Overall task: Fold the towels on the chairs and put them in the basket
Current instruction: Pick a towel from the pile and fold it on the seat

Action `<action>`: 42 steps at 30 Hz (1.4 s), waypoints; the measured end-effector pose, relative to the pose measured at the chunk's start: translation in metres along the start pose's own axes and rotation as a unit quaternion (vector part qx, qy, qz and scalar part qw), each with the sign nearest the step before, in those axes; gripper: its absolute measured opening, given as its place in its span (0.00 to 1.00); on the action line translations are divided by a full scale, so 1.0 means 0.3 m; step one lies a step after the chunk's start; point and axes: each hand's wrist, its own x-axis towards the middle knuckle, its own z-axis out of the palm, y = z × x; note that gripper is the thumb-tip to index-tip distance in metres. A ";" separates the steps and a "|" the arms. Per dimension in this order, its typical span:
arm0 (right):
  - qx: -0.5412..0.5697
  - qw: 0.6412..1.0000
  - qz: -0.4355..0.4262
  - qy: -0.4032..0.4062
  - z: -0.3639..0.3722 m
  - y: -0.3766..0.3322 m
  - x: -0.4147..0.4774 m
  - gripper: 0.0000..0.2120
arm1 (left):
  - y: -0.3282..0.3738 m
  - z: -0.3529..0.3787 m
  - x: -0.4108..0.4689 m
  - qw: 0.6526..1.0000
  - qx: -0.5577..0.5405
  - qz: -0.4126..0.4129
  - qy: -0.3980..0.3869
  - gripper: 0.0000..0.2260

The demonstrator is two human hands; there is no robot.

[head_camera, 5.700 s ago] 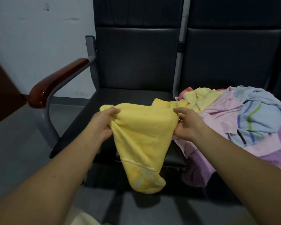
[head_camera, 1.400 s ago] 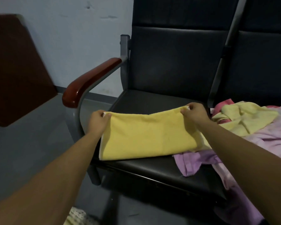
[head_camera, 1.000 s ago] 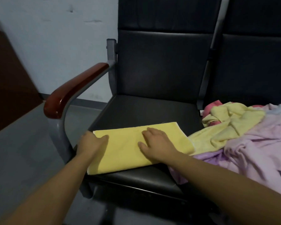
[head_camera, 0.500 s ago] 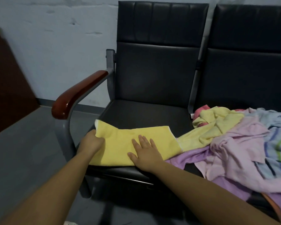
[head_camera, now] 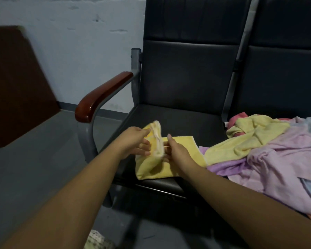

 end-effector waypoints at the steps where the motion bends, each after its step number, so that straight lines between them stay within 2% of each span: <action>1: 0.011 1.000 0.024 0.004 -0.003 -0.003 0.012 0.35 | -0.022 0.002 0.005 0.998 -0.051 -0.005 -0.024 0.14; 2: 0.000 0.999 0.037 0.000 -0.002 -0.002 0.010 0.38 | -0.051 -0.004 0.013 0.999 -0.046 0.014 -0.025 0.11; 3: -0.026 0.999 0.033 -0.011 0.000 0.005 0.005 0.34 | -0.083 -0.014 0.026 0.999 -0.007 0.046 -0.008 0.09; 5: -0.114 0.993 0.000 -0.026 0.008 0.028 -0.002 0.21 | -0.146 -0.044 0.060 0.983 0.126 0.123 0.051 0.06; 6: -0.145 0.989 -0.008 -0.020 0.014 0.033 -0.008 0.20 | -0.173 -0.056 0.069 0.968 0.186 0.154 0.074 0.06; 8: -0.155 0.988 -0.024 -0.002 0.014 0.034 -0.002 0.23 | -0.207 -0.066 0.079 0.937 0.252 0.221 0.096 0.10; 10: -0.134 0.989 -0.060 0.008 -0.003 0.011 0.008 0.29 | -0.218 -0.052 0.077 0.918 0.293 0.261 0.061 0.20; 12: -0.153 0.981 -0.123 -0.003 -0.037 -0.003 0.017 0.33 | -0.229 -0.027 0.077 0.901 0.362 0.240 -0.007 0.29; 13: -0.196 0.968 -0.156 -0.013 -0.055 0.001 0.018 0.34 | -0.239 -0.018 0.081 0.888 0.407 0.213 -0.036 0.31; 14: -0.258 0.949 -0.181 -0.018 -0.066 0.014 0.017 0.33 | -0.249 -0.012 0.083 0.871 0.451 0.184 -0.062 0.33; 16: -0.393 0.898 -0.200 -0.011 -0.079 0.060 0.033 0.21 | -0.265 -0.008 0.092 0.853 0.494 0.138 -0.099 0.35; 18: -0.422 0.883 -0.207 0.007 -0.076 0.085 0.035 0.15 | -0.266 -0.010 0.097 0.852 0.498 0.123 -0.110 0.36; 20: -0.390 0.893 -0.223 0.014 -0.075 0.081 0.023 0.17 | -0.271 -0.011 0.104 0.856 0.491 0.120 -0.111 0.37; 22: -0.382 0.890 -0.250 -0.014 -0.084 0.080 0.007 0.23 | -0.271 -0.010 0.103 0.882 0.445 0.121 -0.095 0.37; 23: -0.413 0.873 -0.258 -0.040 -0.086 0.088 0.002 0.25 | -0.267 -0.004 0.102 0.905 0.402 0.123 -0.066 0.36; 25: -0.500 0.828 -0.241 -0.080 -0.083 0.125 -0.001 0.26 | -0.247 0.012 0.099 0.948 0.294 0.111 0.044 0.32; 27: -0.521 0.821 -0.217 -0.087 -0.072 0.151 -0.002 0.25 | -0.213 0.022 0.100 0.962 0.222 0.037 0.152 0.25; 28: -0.510 0.830 -0.209 -0.087 -0.062 0.155 -0.003 0.25 | -0.202 0.023 0.099 0.963 0.211 -0.010 0.169 0.21; 30: -0.495 0.841 -0.201 -0.088 -0.038 0.155 -0.007 0.25 | -0.202 0.022 0.094 0.971 0.187 -0.058 0.141 0.13; 33: -0.466 0.859 -0.189 -0.103 -0.003 0.149 -0.015 0.25 | -0.204 0.006 0.088 0.986 0.090 -0.060 0.125 0.12; 35: -0.398 0.895 -0.160 -0.124 0.029 0.137 -0.018 0.25 | -0.190 -0.011 0.079 0.986 0.067 -0.029 0.149 0.12; 38: -0.203 0.964 -0.103 -0.136 0.070 0.118 -0.016 0.31 | -0.144 -0.019 0.051 0.972 0.125 0.032 0.194 0.13; 40: -0.067 0.985 -0.078 -0.139 0.079 0.113 -0.019 0.32 | -0.105 0.001 0.029 0.962 0.166 0.074 0.206 0.13; 42: 0.110 0.987 -0.016 -0.120 0.058 0.086 -0.015 0.19 | -0.069 0.044 0.012 0.957 0.203 0.100 0.182 0.14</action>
